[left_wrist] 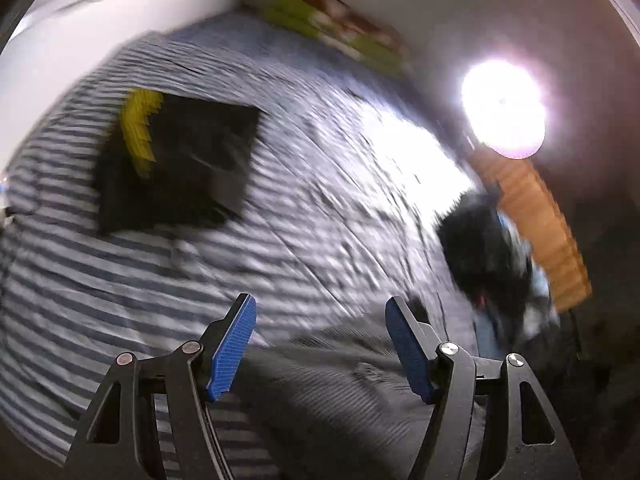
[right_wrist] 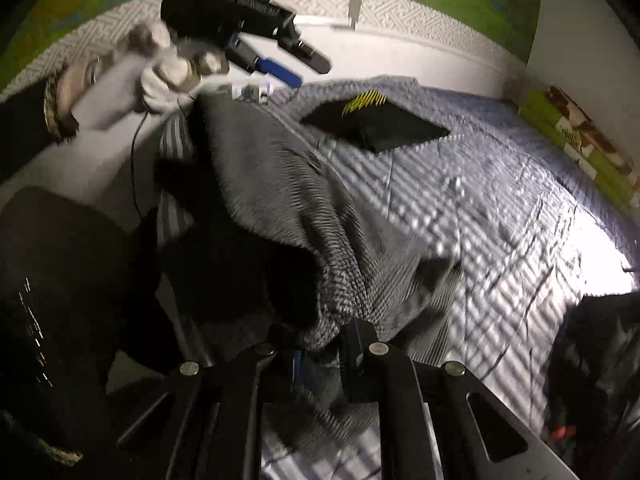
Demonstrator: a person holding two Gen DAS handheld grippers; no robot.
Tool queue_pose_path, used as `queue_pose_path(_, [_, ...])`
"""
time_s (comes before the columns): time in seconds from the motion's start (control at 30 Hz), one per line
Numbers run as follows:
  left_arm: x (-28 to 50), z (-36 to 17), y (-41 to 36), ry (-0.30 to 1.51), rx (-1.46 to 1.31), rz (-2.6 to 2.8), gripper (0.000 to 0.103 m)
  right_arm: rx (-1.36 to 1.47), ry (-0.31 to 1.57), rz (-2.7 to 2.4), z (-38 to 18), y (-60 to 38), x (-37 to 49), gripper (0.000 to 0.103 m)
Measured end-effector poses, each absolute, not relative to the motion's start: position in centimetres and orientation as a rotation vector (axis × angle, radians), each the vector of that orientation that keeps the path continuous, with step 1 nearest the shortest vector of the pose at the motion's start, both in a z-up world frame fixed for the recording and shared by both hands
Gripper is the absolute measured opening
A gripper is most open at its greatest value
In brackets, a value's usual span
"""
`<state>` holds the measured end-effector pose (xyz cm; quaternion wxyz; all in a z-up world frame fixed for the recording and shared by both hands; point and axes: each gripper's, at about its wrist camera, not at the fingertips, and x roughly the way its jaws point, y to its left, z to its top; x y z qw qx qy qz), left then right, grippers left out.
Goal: Fold large clothes
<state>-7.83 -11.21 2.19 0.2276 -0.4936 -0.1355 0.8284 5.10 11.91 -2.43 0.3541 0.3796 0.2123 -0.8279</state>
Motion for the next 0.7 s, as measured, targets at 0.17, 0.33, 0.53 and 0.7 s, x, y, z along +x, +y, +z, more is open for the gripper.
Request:
queue_pose_path(0.17, [-4.2, -1.9, -6.1, -0.175, -1.489, 2.078, 0.07, 0.969, 0.734, -2.103, -4.3, 11.8, 7.1, 0.014])
queue_pose_path(0.33, [-0.9, -7.6, -2.8, 0.018, -1.629, 1.973, 0.069, 1.133, 0.557, -2.004, -3.9, 14.2, 5.3, 0.022])
queue_pose_path(0.53, [0.3, -7.0, -1.9, 0.113, -1.583, 2.002, 0.069, 1.183, 0.188, -2.001, -1.1, 17.8, 0.5, 0.039])
queue_pose_path(0.7, [1.8, -4.8, -1.9, 0.144, -1.523, 1.992, 0.069, 1.185, 0.046, -1.909, 0.2, 19.8, -1.5, 0.039])
